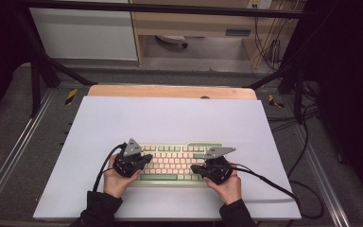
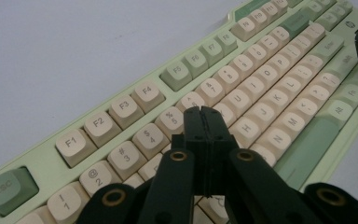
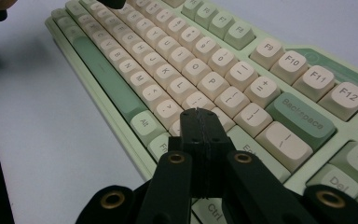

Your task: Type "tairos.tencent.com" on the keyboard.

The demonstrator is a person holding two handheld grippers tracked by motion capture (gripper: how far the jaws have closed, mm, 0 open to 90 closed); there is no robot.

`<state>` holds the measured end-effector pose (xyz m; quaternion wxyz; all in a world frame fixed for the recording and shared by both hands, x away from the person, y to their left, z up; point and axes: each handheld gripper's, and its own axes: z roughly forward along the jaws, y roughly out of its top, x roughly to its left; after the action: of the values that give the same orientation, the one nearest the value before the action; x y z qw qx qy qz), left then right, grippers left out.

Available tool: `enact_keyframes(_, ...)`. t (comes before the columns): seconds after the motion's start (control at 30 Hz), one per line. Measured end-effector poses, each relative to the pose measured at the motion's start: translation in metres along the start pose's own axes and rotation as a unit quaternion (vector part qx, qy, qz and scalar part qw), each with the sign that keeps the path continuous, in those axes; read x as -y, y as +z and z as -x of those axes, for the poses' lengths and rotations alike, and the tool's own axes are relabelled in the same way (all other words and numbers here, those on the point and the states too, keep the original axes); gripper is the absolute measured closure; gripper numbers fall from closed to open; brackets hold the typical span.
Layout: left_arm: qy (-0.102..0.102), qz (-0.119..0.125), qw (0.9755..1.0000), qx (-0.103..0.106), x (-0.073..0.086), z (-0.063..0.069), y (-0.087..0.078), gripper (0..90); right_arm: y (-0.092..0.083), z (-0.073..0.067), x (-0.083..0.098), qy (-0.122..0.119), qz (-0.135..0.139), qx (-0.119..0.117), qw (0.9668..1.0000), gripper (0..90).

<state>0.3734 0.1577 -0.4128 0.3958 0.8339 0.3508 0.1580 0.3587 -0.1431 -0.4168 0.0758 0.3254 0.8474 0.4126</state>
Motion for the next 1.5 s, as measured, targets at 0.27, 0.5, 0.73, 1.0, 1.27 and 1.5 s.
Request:
enact_keyframes(0.27, 0.0, -0.005, 1.0, 0.0, -0.002, 0.002, 0.01, 90.0, 0.0, 0.0, 0.0, 0.0, 0.002, 0.001, 1.0, 90.0)
enact_keyframes(0.5, 0.002, -0.012, 0.9999, -0.003, -0.001, 0.004, 0.018, 90.0, 0.0, 0.0, 0.0, 0.001, 0.001, 0.002, 1.0, 90.0)
enact_keyframes(0.73, 0.005, -0.011, 0.9999, -0.002, 0.0, 0.005, 0.021, 90.0, -0.002, 0.0, -0.001, 0.002, 0.002, 0.001, 1.0, 90.0)
enact_keyframes(1.0, 0.009, -0.013, 0.9999, 0.001, 0.002, 0.006, 0.024, 90.0, -0.002, 0.0, 0.0, 0.001, 0.002, 0.002, 1.0, 90.0)
enact_keyframes(1.27, 0.011, -0.007, 0.9999, 0.005, 0.001, 0.007, 0.017, 90.0, -0.001, 0.0, 0.0, 0.001, 0.0, 0.001, 1.0, 90.0)
enact_keyframes(1.5, 0.014, -0.004, 0.9999, 0.009, 0.003, 0.008, 0.01, 90.0, -0.001, 0.0, 0.0, 0.001, 0.002, 0.003, 1.0, 90.0)
